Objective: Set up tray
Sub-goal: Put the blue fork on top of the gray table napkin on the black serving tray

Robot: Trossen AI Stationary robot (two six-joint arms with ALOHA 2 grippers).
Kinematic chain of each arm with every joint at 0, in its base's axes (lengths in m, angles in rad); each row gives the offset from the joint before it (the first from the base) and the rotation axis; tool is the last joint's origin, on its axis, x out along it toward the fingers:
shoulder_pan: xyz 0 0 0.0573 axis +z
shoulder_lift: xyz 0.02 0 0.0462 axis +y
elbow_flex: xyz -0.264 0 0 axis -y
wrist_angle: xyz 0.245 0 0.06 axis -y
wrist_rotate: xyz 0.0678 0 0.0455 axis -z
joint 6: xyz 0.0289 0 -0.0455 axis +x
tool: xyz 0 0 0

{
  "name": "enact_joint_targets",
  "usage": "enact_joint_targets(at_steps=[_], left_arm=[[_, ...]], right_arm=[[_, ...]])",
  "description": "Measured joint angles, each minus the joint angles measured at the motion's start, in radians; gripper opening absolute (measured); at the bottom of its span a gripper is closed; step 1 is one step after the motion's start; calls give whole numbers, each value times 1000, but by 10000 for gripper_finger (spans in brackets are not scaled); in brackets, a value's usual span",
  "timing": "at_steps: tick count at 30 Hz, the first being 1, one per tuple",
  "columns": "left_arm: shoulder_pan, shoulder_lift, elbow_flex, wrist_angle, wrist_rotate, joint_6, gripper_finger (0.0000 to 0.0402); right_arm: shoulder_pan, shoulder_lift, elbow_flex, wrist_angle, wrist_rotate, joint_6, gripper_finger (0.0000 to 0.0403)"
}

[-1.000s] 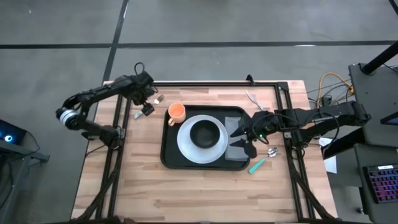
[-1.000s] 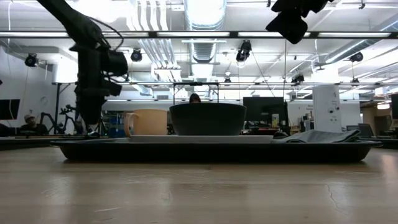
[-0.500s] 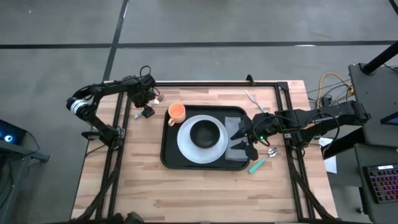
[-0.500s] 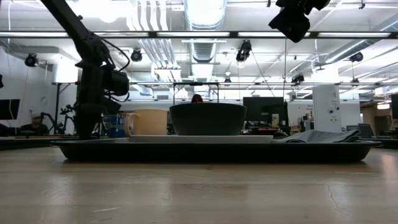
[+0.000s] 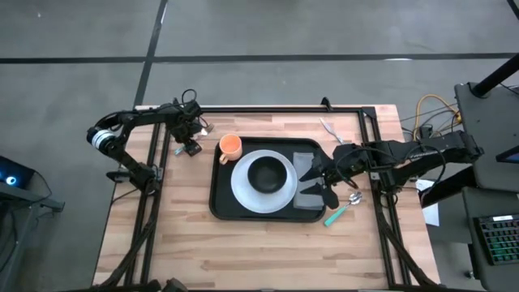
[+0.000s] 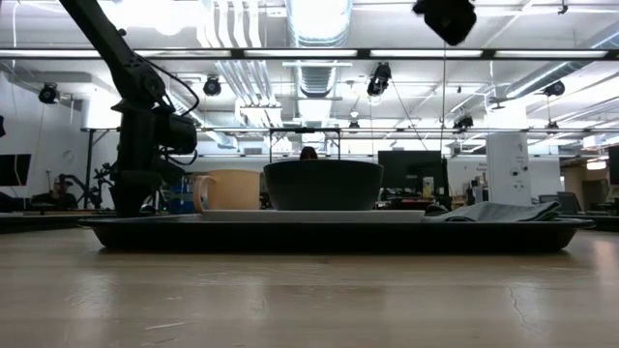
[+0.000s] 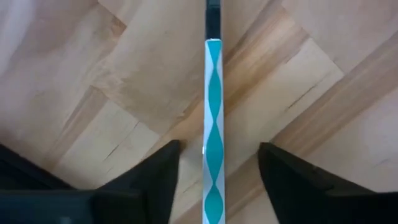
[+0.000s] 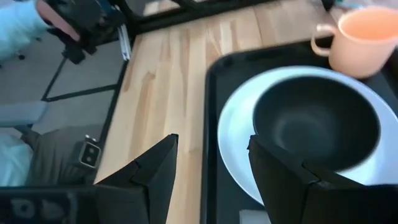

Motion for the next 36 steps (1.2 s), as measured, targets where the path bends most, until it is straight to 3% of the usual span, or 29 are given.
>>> enact_joint_targets(at_steps=[9,15,22,25,30,36], left_arm=[[0,0,5,-1,-2,-24,19],[-12,-65,49,-31,-72,-161,17],[-92,-309,79,-39,-75,-249,16],[-163,-445,84,-34,-74,-290,16],[-315,-643,84,28,-98,-383,16],[-539,-725,98,108,-297,-466,16]], right_arm=[[49,0,78,3,22,-20,187],[65,0,73,4,114,-10,187],[65,0,4,187,243,-18,187],[60,1,-9,260,256,-54,187],[57,1,-24,328,425,-95,187],[37,1,-62,451,504,-201,187]])
